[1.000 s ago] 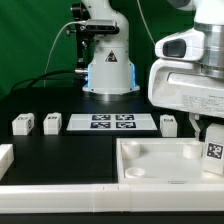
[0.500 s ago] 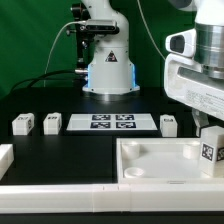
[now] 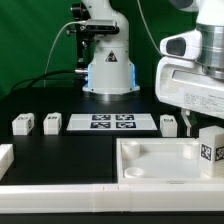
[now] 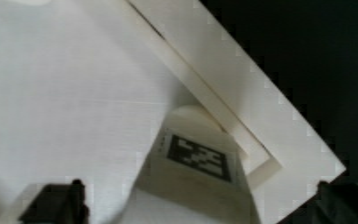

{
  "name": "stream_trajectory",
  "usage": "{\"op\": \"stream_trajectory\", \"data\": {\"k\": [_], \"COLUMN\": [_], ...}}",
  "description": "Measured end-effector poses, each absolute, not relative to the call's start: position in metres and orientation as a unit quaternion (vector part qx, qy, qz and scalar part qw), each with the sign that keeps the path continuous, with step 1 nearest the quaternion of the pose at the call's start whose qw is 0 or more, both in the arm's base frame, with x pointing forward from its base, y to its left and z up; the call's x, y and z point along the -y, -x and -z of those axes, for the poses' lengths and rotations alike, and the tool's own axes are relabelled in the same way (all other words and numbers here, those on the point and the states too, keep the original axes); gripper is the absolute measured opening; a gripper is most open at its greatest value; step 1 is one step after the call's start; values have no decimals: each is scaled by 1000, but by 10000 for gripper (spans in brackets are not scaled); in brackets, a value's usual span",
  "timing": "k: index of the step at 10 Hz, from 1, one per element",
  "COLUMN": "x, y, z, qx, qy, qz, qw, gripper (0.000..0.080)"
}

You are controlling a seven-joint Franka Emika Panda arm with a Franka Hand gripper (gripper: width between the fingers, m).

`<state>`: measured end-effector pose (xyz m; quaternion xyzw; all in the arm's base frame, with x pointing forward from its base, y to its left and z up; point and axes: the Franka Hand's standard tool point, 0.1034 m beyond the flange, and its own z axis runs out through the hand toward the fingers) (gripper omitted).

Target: Assemble one leg

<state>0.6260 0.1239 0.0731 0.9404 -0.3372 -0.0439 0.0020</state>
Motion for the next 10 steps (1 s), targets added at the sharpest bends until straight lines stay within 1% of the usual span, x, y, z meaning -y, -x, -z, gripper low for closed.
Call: {"op": "stream_trajectory", "data": {"k": [5,8,9,10], "x": [-120,-119,-119,-119], "y": [-625,-626,-626,-626], "z": [-73,-73,-73,-73], "qx": [-6,-144,-167,-156], "qy": [-999,-989,-985,-987], "qz": [44,42,42,42], "qw": [-7,-12,-13,-13], "gripper": [649,649,649,649]}}
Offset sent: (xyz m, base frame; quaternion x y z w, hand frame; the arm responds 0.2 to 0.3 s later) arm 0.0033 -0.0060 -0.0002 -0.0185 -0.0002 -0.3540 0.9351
